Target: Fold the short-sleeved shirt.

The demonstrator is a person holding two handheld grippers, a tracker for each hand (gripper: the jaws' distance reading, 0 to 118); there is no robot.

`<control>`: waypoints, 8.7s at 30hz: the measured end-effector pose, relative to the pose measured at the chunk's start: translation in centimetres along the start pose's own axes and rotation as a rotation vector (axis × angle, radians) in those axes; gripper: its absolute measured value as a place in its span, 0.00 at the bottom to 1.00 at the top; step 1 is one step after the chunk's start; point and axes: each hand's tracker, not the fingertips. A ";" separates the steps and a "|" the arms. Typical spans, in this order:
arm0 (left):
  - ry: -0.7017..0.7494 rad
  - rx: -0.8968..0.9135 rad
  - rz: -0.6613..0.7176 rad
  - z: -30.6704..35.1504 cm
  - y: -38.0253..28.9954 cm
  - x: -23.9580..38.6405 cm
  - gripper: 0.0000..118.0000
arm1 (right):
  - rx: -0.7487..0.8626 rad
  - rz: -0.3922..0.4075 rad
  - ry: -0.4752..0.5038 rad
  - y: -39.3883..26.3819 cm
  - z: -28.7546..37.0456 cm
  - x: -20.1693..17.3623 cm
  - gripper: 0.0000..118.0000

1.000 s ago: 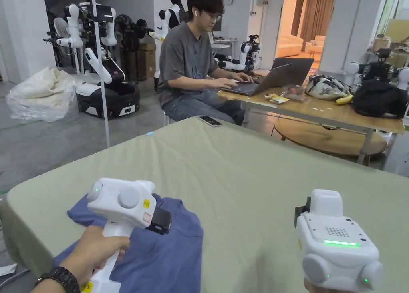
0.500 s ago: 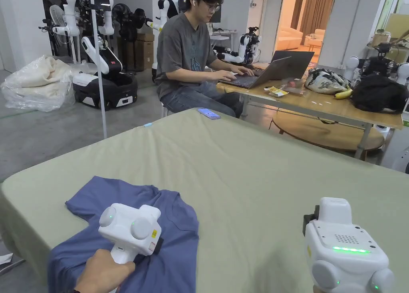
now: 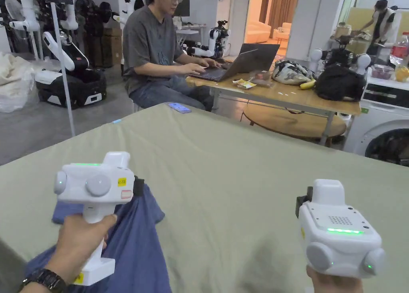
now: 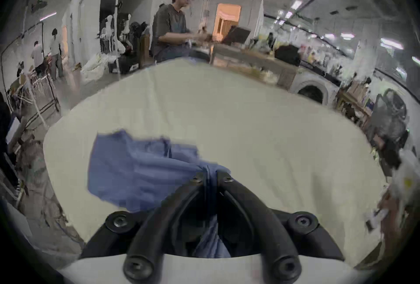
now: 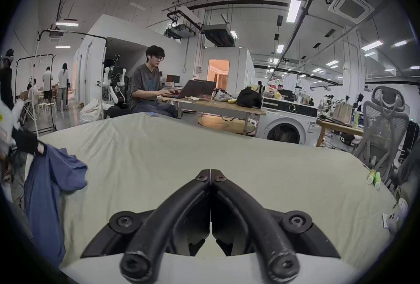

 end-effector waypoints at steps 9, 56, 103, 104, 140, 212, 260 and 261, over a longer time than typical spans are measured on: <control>-0.216 0.120 -0.142 2.5 7.4 13.0 0.01 | 0.035 -0.015 -0.113 1.1 3.0 6.5 0.00; -0.448 0.063 -0.368 0.6 -10.2 33.7 0.00 | -0.005 -0.153 -0.425 -3.4 13.4 22.5 0.00; -0.256 -0.305 -0.278 -14.0 -3.0 23.7 0.00 | -0.593 -0.205 -0.252 -7.1 -0.3 32.2 0.56; -0.253 -0.300 -0.282 -13.6 -3.0 23.6 0.00 | -0.623 -0.203 -0.239 -7.6 -1.2 32.4 0.56; -0.264 -0.005 -0.197 -4.7 11.2 22.0 0.00 | -0.234 -0.216 -0.400 6.0 8.6 38.7 0.00; -0.202 -0.177 -0.261 0.3 -7.7 12.7 0.00 | -0.436 -0.063 -0.419 -10.2 20.1 29.0 0.00; -0.174 -0.108 -0.276 0.6 -9.9 16.4 0.00 | -0.136 -0.137 -0.391 -8.9 17.5 19.0 0.00; -0.183 -0.157 -0.256 0.0 -10.0 15.6 0.00 | -0.146 -0.134 -0.389 -9.2 17.4 19.1 0.00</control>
